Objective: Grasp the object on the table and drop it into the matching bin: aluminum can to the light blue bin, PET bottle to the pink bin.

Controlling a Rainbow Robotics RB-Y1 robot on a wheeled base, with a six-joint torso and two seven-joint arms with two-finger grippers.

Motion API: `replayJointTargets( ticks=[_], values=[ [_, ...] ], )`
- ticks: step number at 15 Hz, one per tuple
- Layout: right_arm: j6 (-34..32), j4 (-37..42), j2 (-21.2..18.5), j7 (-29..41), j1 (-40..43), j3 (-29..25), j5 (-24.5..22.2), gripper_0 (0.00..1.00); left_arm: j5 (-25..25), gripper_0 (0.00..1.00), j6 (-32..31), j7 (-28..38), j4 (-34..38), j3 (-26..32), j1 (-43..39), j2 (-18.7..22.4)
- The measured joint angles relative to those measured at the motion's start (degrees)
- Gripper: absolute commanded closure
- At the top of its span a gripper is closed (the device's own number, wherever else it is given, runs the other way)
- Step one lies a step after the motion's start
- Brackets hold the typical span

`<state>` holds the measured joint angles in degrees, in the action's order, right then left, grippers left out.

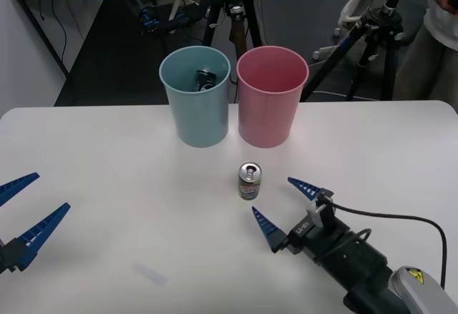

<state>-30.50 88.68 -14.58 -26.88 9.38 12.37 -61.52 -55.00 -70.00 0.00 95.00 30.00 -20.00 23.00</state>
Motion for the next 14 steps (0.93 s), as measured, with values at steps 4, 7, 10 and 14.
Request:
replayJointTargets(
  ticks=[4, 7, 10, 14],
  values=[
    [6.48, 0.00, 0.00, 0.16, -1.96, 3.37, -0.08, 0.00, 0.00, 0.00, 0.00, 0.00, 0.00, 0.00, 0.00, 0.00],
    [9.98, 0.00, 0.02, 0.54, -3.44, 5.03, -0.03, 0.00, 0.00, 0.00, 0.00, 0.00, 0.00, 0.00, 0.00, 0.00],
    [12.13, 0.00, 0.00, 0.85, -4.43, 6.18, -0.06, 0.00, 0.00, 0.00, 0.00, 0.00, 0.00, 0.00, 0.00, 0.00],
    [13.76, 0.00, 0.07, 1.20, -5.37, 7.30, -0.06, 0.00, 0.00, 0.00, 0.00, 0.00, 0.00, 0.00, 0.00, 0.00]
  ],
)
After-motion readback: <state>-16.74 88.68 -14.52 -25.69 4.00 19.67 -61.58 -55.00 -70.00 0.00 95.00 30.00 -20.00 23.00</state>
